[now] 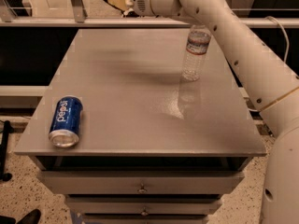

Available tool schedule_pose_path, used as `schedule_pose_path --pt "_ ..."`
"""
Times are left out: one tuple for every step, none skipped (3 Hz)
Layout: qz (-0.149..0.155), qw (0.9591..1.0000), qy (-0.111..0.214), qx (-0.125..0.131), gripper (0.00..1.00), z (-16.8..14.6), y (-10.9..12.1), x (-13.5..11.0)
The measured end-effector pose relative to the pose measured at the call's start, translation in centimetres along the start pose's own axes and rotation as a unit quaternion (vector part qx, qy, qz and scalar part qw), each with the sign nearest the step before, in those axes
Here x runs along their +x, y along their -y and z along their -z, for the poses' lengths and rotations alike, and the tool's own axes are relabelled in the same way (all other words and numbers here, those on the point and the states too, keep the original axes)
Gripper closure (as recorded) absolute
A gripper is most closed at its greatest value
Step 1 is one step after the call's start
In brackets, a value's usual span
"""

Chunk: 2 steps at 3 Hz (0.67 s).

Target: Pick rxbar chocolate

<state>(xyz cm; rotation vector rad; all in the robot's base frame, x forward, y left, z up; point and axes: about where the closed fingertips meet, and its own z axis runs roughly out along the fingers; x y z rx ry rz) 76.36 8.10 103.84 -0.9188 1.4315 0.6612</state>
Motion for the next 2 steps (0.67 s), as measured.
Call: schedule_pose_path --pt "0.024 0.9996 -0.002 -0.015 1.00 0.23 -1.08 -1.83" --pt "0.024 0.9996 -0.002 -0.015 1.00 0.23 -1.08 -1.83"
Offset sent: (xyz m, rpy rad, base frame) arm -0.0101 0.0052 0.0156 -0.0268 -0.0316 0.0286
